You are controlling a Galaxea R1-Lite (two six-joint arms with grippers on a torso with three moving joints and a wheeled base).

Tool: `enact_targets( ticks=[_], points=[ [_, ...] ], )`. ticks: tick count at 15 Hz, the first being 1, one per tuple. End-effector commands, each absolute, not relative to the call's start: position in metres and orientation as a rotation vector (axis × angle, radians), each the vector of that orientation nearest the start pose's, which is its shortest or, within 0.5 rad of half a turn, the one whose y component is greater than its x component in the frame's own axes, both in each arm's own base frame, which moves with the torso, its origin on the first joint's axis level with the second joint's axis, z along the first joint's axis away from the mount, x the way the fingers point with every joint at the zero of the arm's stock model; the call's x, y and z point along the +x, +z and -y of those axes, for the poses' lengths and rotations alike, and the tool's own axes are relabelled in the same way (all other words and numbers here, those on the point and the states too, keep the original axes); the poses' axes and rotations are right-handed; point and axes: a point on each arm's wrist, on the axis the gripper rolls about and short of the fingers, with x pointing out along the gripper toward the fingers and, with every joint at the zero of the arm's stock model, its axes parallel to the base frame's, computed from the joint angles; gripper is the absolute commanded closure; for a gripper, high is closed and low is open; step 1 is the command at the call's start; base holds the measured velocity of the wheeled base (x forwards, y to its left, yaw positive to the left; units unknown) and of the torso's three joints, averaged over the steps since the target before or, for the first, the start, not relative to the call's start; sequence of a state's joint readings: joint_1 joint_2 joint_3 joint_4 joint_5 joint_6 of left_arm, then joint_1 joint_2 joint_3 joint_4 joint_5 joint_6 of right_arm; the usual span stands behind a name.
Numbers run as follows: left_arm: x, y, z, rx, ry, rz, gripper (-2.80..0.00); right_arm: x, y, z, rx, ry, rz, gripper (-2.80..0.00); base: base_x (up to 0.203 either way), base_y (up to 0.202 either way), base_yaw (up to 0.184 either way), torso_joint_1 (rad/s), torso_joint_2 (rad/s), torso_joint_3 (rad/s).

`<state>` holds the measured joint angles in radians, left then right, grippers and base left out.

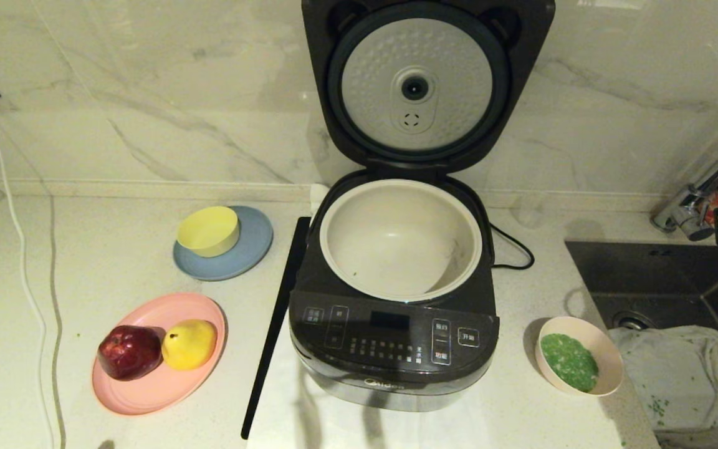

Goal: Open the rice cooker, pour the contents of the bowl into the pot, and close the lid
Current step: Turn on the tap

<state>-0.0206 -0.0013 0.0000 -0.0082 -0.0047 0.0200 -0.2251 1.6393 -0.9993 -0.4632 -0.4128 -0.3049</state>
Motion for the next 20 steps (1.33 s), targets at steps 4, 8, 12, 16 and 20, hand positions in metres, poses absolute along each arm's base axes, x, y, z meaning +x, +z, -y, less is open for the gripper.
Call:
enact_targets(
  ticks=[4, 8, 12, 16, 20],
  points=[
    [-0.022, 0.074, 0.0, 0.02, -0.025, 0.002, 0.0, 0.322, 0.226, 0.105, -0.346, -0.675, -0.202, 0.0, 0.0, 0.0, 0.0, 0.0, 0.0, 0.0],
    [-0.022, 0.074, 0.0, 0.02, -0.025, 0.002, 0.0, 0.339, 0.204, 0.132, -0.359, -0.673, -0.164, 0.0, 0.0, 0.0, 0.0, 0.0, 0.0, 0.0],
    [-0.022, 0.074, 0.0, 0.02, -0.025, 0.002, 0.0, 0.357, 0.193, 0.14, -0.37, -0.656, -0.125, 0.0, 0.0, 0.0, 0.0, 0.0, 0.0, 0.0],
    [-0.022, 0.074, 0.0, 0.02, -0.026, 0.002, 0.0, 0.374, 0.182, 0.147, -0.372, -0.641, -0.125, 0.0, 0.0, 0.0, 0.0, 0.0, 0.0, 0.0],
    [-0.022, 0.074, 0.0, 0.02, -0.025, 0.001, 0.0, 0.395, 0.179, 0.155, -0.372, -0.641, -0.104, 0.0, 0.0, 0.0, 0.0, 0.0, 0.0, 0.0]
  ],
)
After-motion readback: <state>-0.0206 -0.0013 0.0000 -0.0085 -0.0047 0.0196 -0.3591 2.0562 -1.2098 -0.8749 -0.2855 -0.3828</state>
